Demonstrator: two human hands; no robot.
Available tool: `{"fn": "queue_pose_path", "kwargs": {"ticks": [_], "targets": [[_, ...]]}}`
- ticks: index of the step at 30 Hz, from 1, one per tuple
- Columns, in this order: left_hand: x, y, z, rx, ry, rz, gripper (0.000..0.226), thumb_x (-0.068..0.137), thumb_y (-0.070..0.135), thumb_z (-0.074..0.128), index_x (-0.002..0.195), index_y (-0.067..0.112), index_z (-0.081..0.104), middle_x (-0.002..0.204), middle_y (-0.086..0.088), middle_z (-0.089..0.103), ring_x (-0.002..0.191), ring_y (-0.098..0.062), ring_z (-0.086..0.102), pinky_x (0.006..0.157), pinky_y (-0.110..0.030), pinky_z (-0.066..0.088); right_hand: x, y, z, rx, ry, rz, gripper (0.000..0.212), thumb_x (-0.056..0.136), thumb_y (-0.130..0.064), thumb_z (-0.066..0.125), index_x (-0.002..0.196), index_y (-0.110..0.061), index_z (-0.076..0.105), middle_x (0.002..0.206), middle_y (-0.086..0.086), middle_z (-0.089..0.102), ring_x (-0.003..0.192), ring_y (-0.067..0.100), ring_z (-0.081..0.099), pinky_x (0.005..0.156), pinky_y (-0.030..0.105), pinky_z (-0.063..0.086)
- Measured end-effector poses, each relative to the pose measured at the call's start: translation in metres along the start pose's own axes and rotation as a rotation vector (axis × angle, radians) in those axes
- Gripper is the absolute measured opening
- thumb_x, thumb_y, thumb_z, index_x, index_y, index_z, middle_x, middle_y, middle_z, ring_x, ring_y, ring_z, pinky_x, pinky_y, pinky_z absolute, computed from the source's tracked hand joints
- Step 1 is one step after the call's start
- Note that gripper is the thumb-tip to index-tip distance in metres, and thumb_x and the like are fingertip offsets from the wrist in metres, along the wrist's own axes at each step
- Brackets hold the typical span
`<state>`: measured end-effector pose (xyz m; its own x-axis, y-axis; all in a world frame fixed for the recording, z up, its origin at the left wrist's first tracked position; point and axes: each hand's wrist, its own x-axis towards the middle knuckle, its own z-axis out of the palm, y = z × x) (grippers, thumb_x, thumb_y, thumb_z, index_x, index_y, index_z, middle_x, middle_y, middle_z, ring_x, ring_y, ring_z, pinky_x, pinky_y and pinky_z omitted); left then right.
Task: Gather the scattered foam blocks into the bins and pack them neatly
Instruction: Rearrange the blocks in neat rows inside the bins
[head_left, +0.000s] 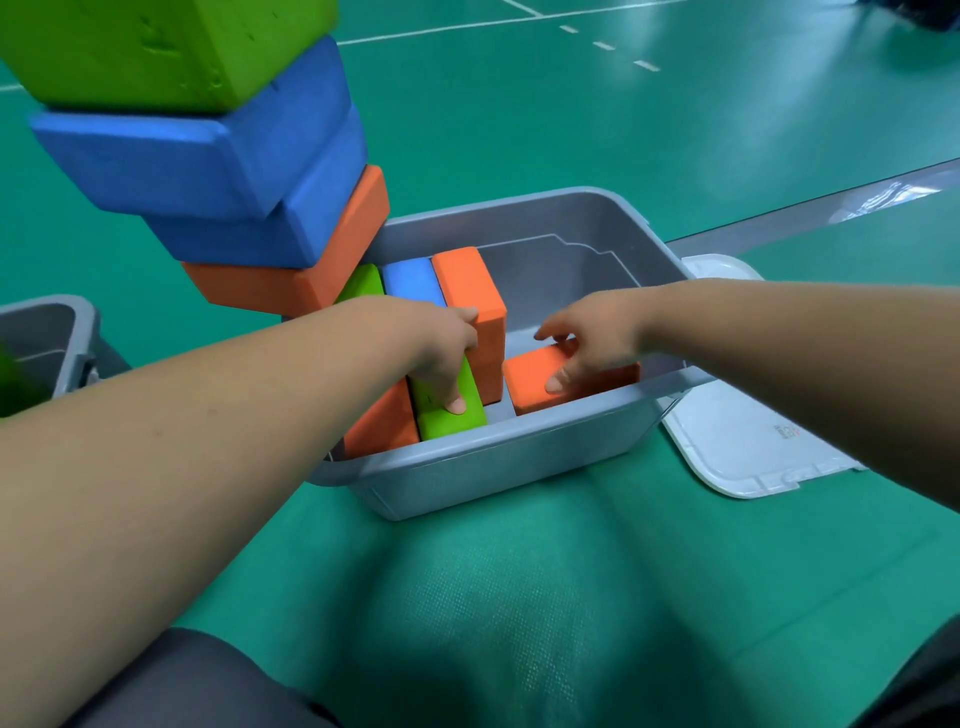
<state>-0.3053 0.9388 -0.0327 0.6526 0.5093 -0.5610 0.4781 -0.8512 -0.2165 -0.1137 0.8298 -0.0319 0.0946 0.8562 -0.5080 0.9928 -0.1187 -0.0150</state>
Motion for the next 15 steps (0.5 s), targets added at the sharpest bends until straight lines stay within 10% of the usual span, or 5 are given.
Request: {"fn": "queue_pose_path", "kwargs": {"ticks": [15], "targets": [[-0.007,-0.009,0.007,-0.033,0.063,0.066,0.092,0.086,0.06,0.075,0.16,0.024,0.034,0.174,0.005,0.002,0.152,-0.029,0.032,0.118,-0.044,0.036,0.004,-0.017,-0.004,0.035,-0.135,0.053,0.099,0.077,-0.054,0.076,0.16,-0.039,0.026,0.157,0.0,0.043,0.138,0.027,0.047,0.113,0.045,0.04]]}}
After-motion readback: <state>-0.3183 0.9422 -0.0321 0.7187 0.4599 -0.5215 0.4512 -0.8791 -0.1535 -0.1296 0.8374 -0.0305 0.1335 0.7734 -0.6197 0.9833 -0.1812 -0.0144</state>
